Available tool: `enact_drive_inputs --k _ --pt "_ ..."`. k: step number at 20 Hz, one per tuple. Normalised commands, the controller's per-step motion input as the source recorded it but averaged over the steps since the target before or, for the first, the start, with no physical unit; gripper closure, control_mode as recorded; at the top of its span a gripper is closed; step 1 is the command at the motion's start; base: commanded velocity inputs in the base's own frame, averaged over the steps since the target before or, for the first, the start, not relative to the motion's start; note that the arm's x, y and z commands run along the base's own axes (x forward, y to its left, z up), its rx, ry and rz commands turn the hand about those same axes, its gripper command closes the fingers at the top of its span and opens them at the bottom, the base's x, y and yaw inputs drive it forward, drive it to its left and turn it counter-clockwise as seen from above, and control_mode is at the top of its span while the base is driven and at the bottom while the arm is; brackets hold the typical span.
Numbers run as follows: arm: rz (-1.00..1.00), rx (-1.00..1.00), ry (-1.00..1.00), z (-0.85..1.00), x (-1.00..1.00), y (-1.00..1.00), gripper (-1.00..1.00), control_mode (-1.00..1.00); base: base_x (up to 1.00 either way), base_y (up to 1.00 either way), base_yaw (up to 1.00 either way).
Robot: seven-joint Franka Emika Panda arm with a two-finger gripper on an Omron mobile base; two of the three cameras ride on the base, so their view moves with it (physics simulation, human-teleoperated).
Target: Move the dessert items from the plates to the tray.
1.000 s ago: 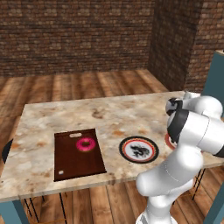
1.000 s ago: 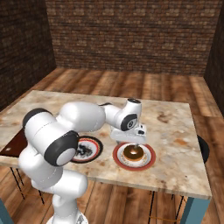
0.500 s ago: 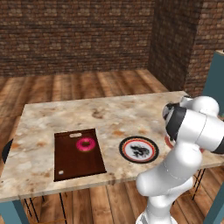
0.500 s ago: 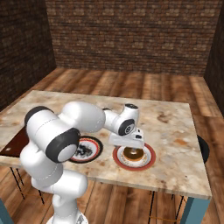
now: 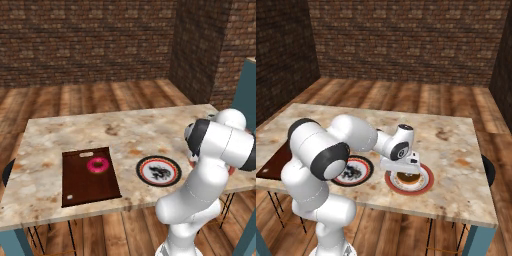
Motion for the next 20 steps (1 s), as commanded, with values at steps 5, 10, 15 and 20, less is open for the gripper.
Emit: enact_drive_inputs --k 5,10,15,20 --pt "0.0 0.0 -0.01 -0.03 0.0 0.0 -1.0 -1.0 0.0 0.0 0.0" --pt "0.0 0.0 0.0 0.0 0.0 0.05 1.0 -1.0 0.0 0.0 0.0" --pt "0.0 0.0 0.0 0.0 0.0 0.01 1.0 -1.0 0.0 0.0 0.0" --pt "0.02 0.0 0.0 0.22 -0.16 0.19 1.0 -1.0 0.0 0.0 0.0"
